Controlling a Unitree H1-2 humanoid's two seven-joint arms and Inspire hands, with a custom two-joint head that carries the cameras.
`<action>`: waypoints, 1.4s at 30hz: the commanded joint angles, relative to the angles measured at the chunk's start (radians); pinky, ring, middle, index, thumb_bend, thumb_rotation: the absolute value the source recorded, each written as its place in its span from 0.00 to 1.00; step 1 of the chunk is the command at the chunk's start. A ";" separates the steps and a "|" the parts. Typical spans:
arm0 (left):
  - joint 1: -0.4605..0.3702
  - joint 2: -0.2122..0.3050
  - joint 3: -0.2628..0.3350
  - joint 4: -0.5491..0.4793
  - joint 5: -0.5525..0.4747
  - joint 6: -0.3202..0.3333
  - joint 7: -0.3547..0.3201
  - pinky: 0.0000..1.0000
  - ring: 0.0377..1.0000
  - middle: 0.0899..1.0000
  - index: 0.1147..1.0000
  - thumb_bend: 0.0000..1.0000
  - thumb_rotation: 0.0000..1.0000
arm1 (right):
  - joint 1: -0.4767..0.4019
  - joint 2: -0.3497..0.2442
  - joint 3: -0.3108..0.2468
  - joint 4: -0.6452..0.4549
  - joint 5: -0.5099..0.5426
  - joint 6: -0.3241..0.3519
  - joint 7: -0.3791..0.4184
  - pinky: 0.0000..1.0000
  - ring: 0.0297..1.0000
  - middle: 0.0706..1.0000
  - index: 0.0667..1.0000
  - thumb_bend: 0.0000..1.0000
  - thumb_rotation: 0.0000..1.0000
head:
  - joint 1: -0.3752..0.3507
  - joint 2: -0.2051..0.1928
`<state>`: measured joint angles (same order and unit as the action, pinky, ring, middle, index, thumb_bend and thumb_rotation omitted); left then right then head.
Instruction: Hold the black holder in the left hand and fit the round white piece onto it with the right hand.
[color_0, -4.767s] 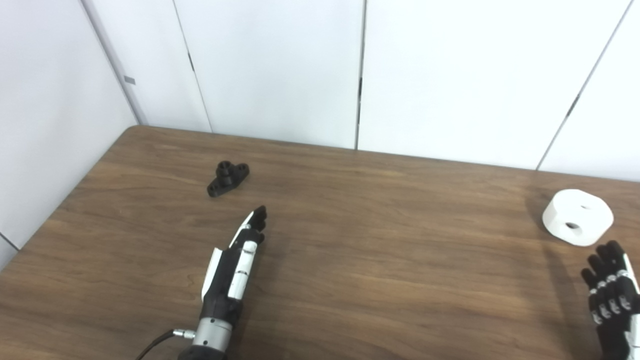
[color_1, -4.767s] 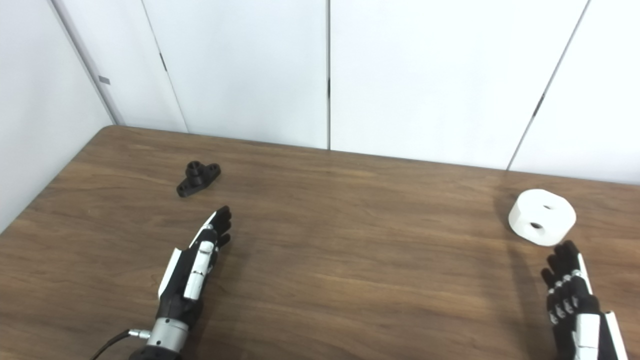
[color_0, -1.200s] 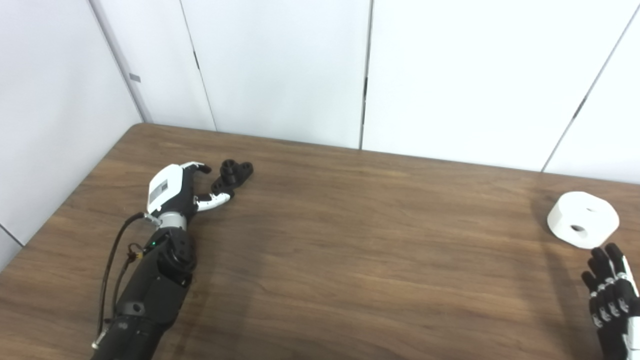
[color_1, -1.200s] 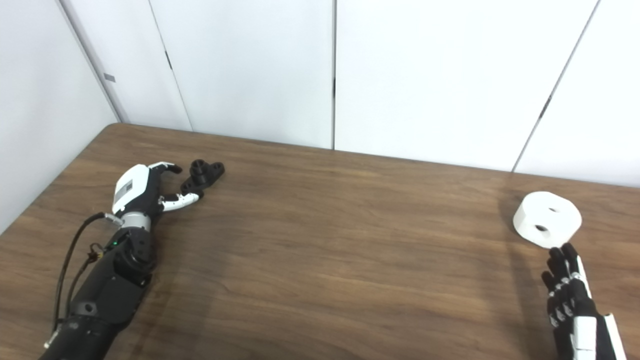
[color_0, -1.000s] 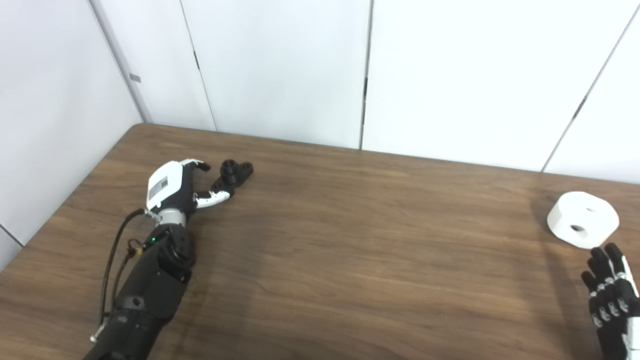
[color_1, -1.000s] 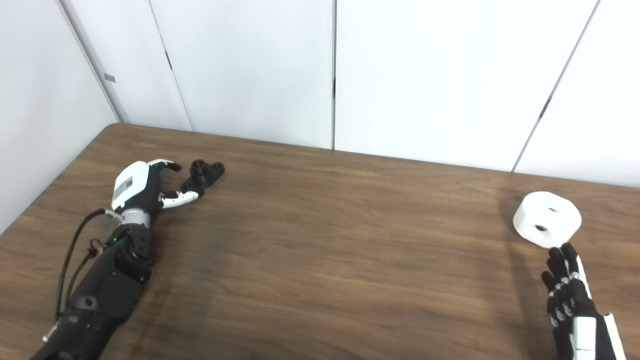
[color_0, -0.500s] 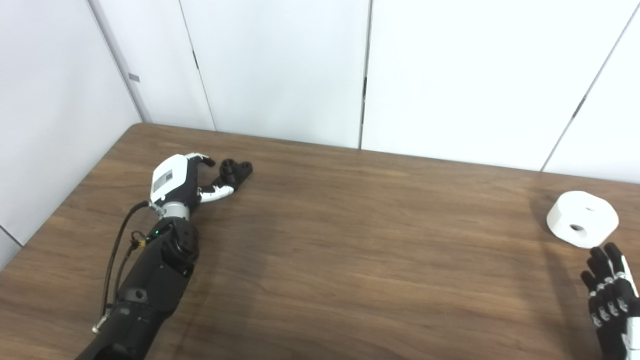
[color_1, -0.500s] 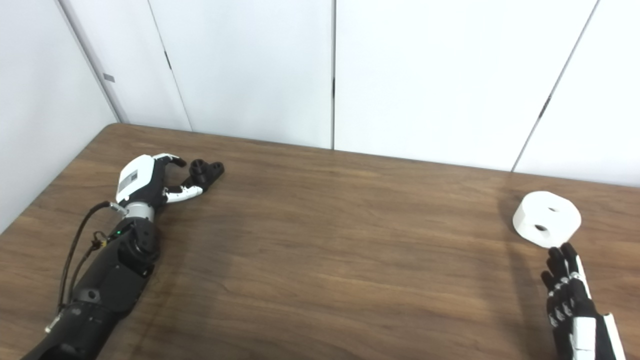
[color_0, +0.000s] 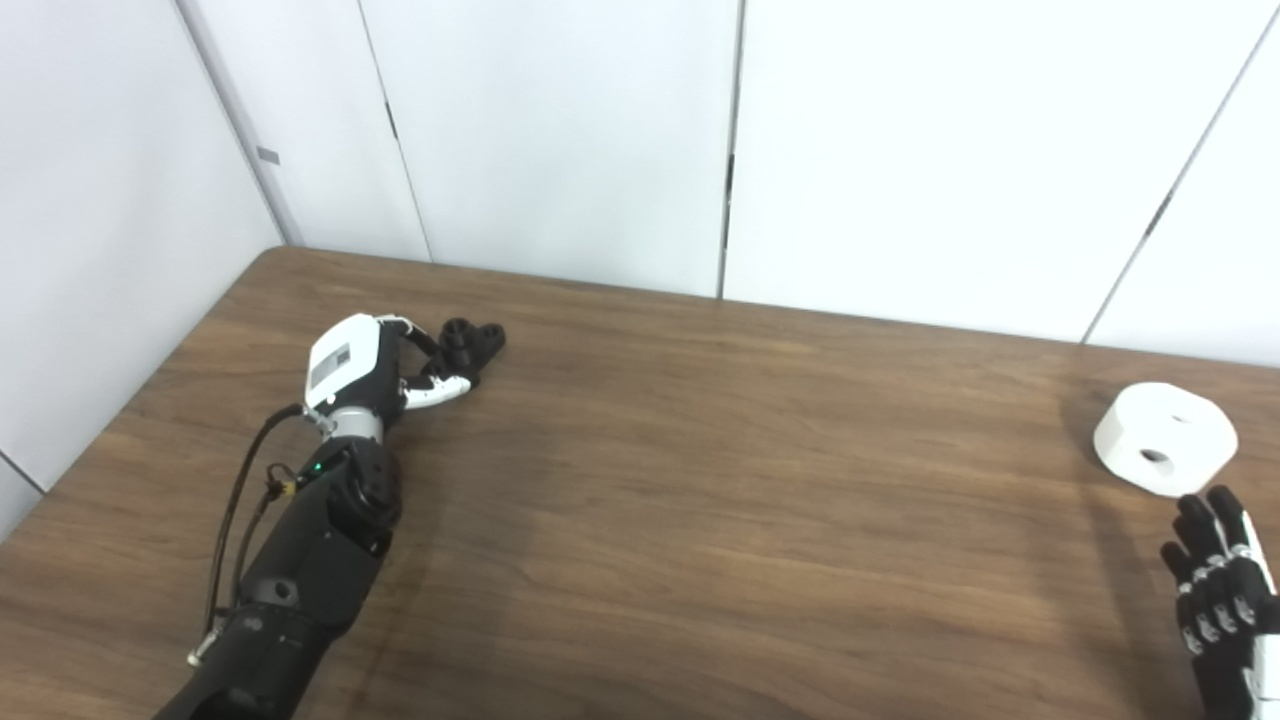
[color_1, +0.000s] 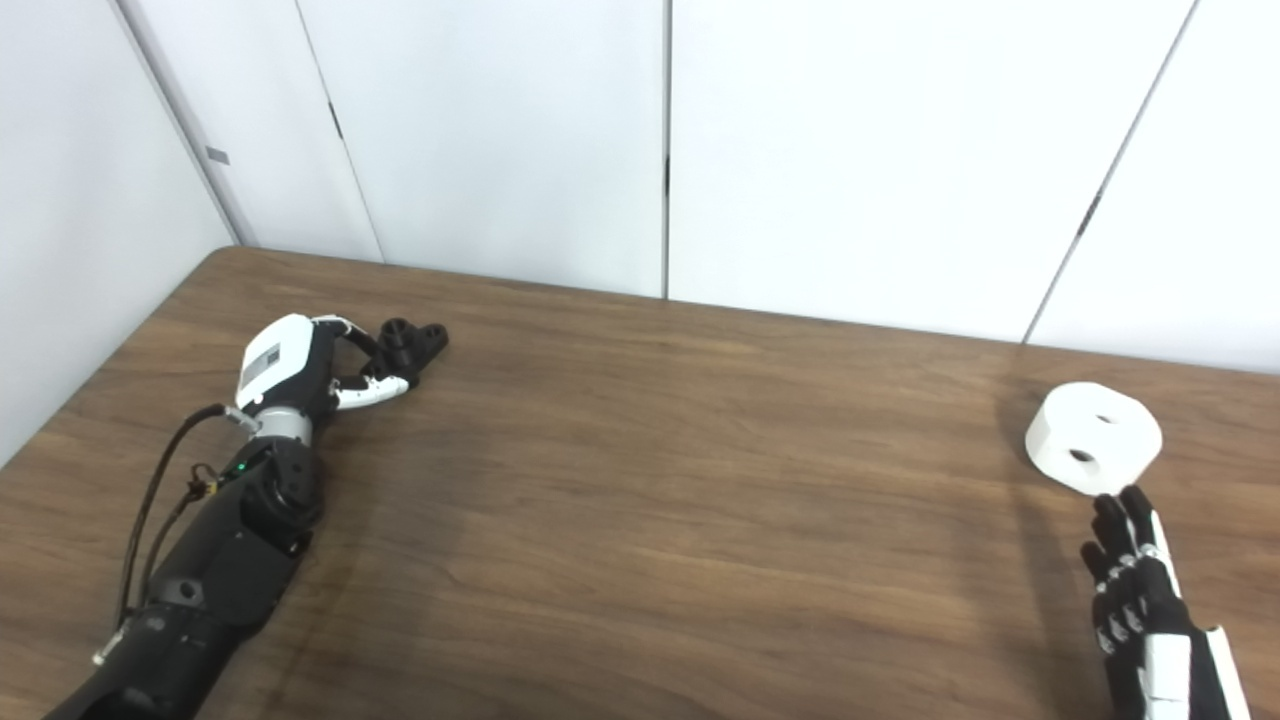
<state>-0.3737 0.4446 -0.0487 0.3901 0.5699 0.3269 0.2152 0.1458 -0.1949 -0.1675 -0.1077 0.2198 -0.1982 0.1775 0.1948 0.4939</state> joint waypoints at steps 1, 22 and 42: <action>-0.052 0.023 0.000 -0.023 0.014 0.002 0.006 0.95 0.93 0.85 0.54 0.77 0.33 | 0.049 0.030 0.019 0.031 0.006 -0.008 -0.002 1.00 1.00 0.98 1.00 0.61 1.00 | 0.001 0.001; -0.049 0.029 -0.012 -0.011 -0.007 -0.023 0.011 0.92 0.90 0.79 0.42 0.53 0.06 | 0.050 0.039 0.018 0.029 0.007 -0.017 -0.011 1.00 0.99 0.97 0.99 0.60 0.98 | -0.008 0.005; -0.012 0.019 0.001 -0.032 -0.041 -0.077 0.020 0.84 0.85 0.73 0.41 0.52 0.04 | 0.057 0.039 0.034 0.009 -0.009 -0.006 -0.013 1.00 1.00 0.98 1.00 0.60 0.99 | -0.026 0.014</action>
<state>-0.3723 0.4460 -0.0564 0.3893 0.5336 0.2783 0.2259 0.1615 -0.1887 -0.1533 -0.1267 0.2059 -0.1982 0.1659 0.1703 0.5062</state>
